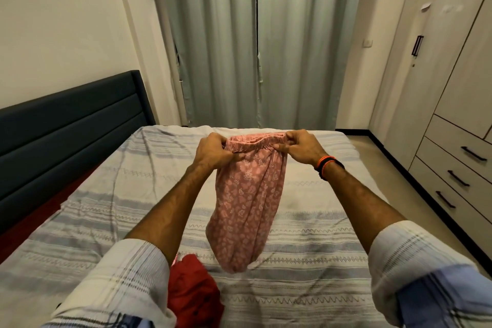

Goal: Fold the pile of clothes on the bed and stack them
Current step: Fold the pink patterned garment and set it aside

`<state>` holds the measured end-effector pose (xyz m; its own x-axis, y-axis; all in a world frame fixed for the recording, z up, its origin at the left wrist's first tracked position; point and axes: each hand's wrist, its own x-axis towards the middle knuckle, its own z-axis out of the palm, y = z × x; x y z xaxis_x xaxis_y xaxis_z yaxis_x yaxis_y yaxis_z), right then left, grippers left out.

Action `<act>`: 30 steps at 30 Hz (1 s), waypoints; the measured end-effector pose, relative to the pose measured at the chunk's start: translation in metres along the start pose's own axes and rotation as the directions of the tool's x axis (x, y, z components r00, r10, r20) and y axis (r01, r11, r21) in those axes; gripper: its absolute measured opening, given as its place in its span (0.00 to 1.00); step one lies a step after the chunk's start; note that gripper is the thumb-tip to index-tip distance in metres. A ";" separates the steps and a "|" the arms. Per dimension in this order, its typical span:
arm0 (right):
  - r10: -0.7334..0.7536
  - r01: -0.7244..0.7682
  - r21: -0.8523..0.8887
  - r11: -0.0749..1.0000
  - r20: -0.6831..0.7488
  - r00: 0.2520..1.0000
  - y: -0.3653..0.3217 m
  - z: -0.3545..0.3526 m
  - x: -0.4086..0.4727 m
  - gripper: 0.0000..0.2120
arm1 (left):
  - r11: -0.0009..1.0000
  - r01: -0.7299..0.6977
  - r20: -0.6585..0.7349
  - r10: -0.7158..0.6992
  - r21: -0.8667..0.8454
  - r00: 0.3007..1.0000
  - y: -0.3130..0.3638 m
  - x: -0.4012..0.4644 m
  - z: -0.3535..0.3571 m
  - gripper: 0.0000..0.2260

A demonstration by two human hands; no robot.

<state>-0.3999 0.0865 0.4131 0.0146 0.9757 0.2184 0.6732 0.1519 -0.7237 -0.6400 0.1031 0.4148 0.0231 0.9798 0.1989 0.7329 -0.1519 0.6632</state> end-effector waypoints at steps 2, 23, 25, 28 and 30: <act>0.075 -0.080 0.160 0.984 0.043 0.996 -0.001 0.004 -0.006 0.09 | 0.998 0.019 -0.033 -0.018 0.052 0.999 -0.003 -0.002 0.004 0.21; 0.247 -0.176 0.492 0.852 -0.084 0.965 0.017 0.000 -0.011 0.10 | 0.922 0.116 0.060 -0.100 -0.371 0.993 -0.006 0.011 0.026 0.17; 0.280 -0.227 0.453 0.862 -0.052 0.959 0.028 0.010 -0.002 0.11 | 0.929 0.177 0.107 -0.149 -0.325 0.983 -0.012 0.020 0.037 0.17; 0.330 -0.313 0.371 0.874 0.018 0.944 0.047 0.026 0.015 0.13 | 0.920 0.268 0.224 -0.207 -0.288 0.952 -0.022 0.033 0.056 0.16; 0.349 -0.344 0.322 0.882 0.043 0.936 0.057 0.035 0.026 0.13 | 0.919 0.293 0.258 -0.226 -0.265 0.940 -0.028 0.041 0.063 0.14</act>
<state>-0.3867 0.1260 0.3544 0.2166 0.9733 -0.0765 0.3507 -0.1507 -0.9243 -0.6162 0.1560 0.3590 0.0315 0.9884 -0.1487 0.5002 0.1132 0.8585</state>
